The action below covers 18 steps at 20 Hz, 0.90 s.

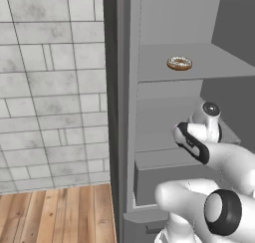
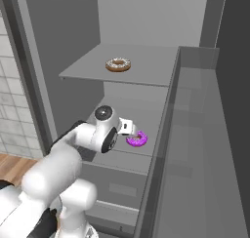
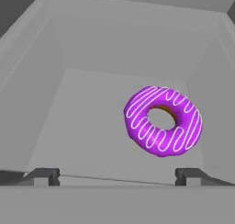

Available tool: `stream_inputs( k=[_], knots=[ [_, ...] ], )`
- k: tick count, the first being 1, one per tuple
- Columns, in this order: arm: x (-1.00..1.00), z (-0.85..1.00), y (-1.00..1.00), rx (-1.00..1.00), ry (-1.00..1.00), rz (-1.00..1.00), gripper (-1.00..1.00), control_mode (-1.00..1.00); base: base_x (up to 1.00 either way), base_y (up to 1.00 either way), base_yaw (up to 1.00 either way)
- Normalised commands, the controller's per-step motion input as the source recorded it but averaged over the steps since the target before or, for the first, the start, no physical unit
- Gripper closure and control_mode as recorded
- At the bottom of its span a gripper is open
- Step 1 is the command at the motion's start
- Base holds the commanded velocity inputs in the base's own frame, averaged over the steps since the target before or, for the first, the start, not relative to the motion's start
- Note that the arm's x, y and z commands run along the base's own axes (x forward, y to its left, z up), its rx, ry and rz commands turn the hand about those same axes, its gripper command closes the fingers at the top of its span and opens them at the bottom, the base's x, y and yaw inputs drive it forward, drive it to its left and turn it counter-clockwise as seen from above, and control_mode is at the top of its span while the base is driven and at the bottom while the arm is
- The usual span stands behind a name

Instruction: Take the donuts from the fridge and place them on the empty tray on the dining counter.

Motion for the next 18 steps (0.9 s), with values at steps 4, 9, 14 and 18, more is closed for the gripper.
stream_inputs(
  k=[4, 9, 14, 18],
  knots=[
    [0.55, -0.27, -0.12, 0.0, 0.04, 0.0, -1.0, -1.0, 0.0, 0.0, 0.0],
    [0.49, -0.22, -0.13, 0.0, 0.07, 0.0, -1.0, -1.0, 0.0, 0.0, 0.0],
    [0.31, -0.23, -0.21, 0.0, 0.09, 0.0, -1.0, -1.0, 0.0, 0.0, 0.0],
    [0.08, -0.3, -0.28, 0.0, 0.12, 0.0, -1.0, -1.0, 0.0, 0.0, 0.0]
  ],
)
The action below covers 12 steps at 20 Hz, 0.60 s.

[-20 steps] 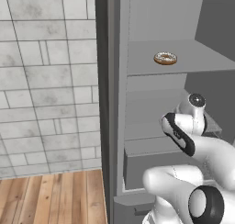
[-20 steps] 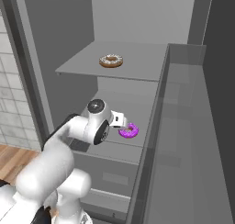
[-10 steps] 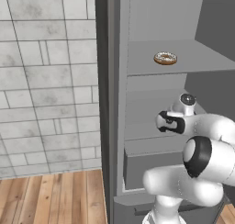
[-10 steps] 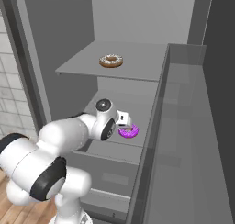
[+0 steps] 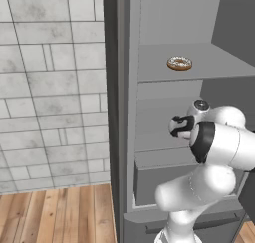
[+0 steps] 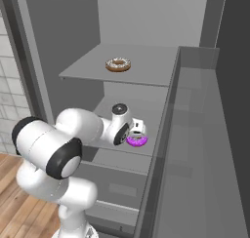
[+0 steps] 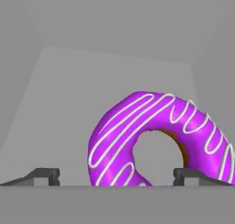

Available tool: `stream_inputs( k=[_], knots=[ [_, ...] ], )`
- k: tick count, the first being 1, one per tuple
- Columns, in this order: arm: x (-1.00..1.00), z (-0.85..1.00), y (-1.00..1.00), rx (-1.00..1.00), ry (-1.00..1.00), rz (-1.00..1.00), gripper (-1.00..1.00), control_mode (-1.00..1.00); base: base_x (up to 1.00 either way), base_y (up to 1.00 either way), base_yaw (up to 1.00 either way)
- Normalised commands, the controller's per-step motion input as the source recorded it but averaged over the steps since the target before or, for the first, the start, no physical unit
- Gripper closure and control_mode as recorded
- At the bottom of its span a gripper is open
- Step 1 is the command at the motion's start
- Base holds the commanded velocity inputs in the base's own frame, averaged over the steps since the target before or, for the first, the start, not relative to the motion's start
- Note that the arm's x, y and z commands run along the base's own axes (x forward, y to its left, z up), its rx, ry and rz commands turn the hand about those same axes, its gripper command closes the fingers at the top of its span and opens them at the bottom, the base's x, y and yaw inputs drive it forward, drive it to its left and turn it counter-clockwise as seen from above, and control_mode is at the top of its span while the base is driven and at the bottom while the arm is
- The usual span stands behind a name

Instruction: Take the donuts from the fridge and place them on the empty tray on the dining counter.

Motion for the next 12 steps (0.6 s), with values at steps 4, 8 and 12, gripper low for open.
stream_inputs(
  k=[4, 8, 12],
  knots=[
    [0.32, -0.28, -0.13, 0.0, 0.05, 0.0, -1.0, -1.0, 0.0, 0.0, 0.0],
    [0.46, -0.24, 0.0, 0.0, 0.0, 0.0, -1.0, -1.0, 0.0, 0.0, 0.0],
    [0.05, -0.39, 0.0, 0.0, 0.05, 0.0, -1.0, -1.0, 0.0, 0.0, 0.0]
  ],
)
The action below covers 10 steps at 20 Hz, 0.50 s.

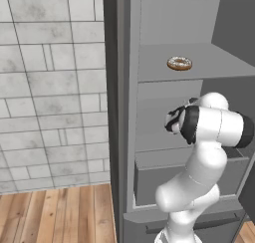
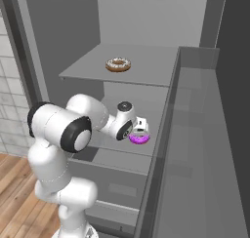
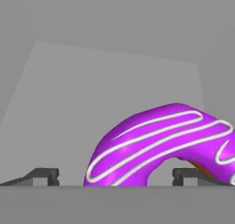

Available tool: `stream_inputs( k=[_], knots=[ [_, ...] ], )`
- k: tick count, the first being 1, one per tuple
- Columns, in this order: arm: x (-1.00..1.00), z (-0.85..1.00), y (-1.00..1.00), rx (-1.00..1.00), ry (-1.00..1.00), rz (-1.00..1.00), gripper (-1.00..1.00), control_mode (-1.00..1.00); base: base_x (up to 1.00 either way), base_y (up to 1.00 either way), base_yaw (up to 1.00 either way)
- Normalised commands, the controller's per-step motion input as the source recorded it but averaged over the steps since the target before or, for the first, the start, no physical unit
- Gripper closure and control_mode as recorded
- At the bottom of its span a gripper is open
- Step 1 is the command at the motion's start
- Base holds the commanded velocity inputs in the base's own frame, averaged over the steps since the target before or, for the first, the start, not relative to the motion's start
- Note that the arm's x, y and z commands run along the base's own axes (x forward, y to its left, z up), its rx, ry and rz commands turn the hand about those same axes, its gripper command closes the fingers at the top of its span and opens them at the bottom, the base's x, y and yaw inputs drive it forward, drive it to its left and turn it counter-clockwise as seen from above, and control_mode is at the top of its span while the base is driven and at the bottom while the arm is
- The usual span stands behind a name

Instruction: Take the donuts from the fridge and place them on the empty tray on the dining counter.

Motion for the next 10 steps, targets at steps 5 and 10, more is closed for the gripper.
stream_inputs(
  k=[5, 10],
  knots=[
    [0.0, -0.47, 0.0, 0.0, 0.07, 0.0, 1.0, -1.0, 0.0, 0.0, 0.0],
    [-0.05, -0.14, -0.02, 0.0, -0.03, 0.0, 1.0, -1.0, 0.0, 0.0, 0.0]
  ],
)
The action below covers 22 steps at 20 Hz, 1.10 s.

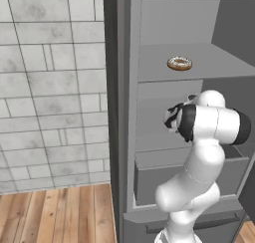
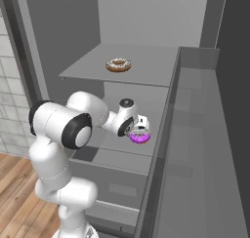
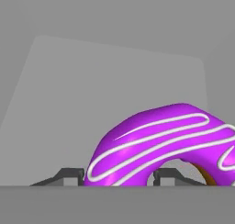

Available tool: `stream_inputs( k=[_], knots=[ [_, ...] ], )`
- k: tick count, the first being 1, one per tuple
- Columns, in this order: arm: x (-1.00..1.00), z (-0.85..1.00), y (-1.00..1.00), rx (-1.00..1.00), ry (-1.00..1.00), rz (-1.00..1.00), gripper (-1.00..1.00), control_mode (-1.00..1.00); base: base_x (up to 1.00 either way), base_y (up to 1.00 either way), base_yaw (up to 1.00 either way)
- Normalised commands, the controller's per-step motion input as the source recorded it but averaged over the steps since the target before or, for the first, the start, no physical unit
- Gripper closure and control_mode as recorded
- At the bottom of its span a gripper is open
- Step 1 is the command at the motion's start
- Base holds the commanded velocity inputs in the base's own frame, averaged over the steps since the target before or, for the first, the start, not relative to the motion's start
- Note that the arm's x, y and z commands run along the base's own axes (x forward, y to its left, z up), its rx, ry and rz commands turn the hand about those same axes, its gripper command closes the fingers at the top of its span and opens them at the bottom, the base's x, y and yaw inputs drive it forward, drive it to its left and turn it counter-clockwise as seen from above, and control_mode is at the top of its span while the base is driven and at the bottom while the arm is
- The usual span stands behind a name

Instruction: Take the donuts from the fridge and place them on the empty tray on the dining counter.

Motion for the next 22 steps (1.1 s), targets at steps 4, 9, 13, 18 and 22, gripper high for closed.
stream_inputs(
  k=[4, 9, 13, 18, 22],
  knots=[
    [-0.94, 0.0, -0.02, 0.0, -0.14, 0.01, 1.0, -1.0, 0.0, 0.0, 0.0],
    [-1.0, 0.07, 0.0, 0.0, -0.21, 0.05, 1.0, -1.0, 0.0, 0.0, 0.0],
    [-0.92, 0.85, 0.0, 0.0, -0.08, 0.15, 1.0, -1.0, 0.0, 0.0, 0.0],
    [-0.92, 1.0, 0.02, -0.04, 0.01, 0.2, 1.0, -1.0, 0.0, 0.0, 0.0],
    [-1.0, 1.0, 0.16, -0.08, 0.07, 0.23, 1.0, -1.0, 0.0, 0.0, 0.0]
  ],
)
